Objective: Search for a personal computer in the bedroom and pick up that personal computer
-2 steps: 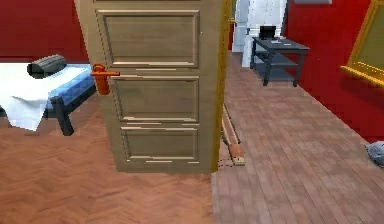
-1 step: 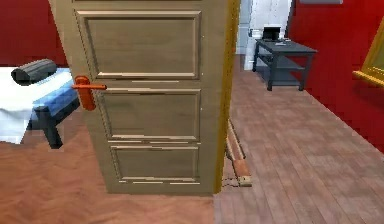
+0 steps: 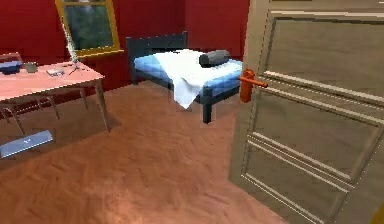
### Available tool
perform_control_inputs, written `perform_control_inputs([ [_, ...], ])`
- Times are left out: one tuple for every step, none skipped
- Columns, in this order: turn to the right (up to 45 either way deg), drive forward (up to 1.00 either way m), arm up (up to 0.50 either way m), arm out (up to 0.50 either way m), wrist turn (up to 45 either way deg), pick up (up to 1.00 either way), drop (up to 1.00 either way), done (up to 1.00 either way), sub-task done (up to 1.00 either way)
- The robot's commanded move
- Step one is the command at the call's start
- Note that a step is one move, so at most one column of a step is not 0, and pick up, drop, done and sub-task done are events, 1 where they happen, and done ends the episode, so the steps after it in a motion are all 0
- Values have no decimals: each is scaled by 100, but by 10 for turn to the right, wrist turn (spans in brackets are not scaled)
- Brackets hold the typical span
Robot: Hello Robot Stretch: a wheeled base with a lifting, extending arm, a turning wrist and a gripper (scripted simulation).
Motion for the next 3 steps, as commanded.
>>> perform_control_inputs([
  [-390,0,0,0,0,0,0,0,0],
  [0,95,0,0,0,0,0,0,0],
  [-450,0,0,0,0,0,0,0,0],
])
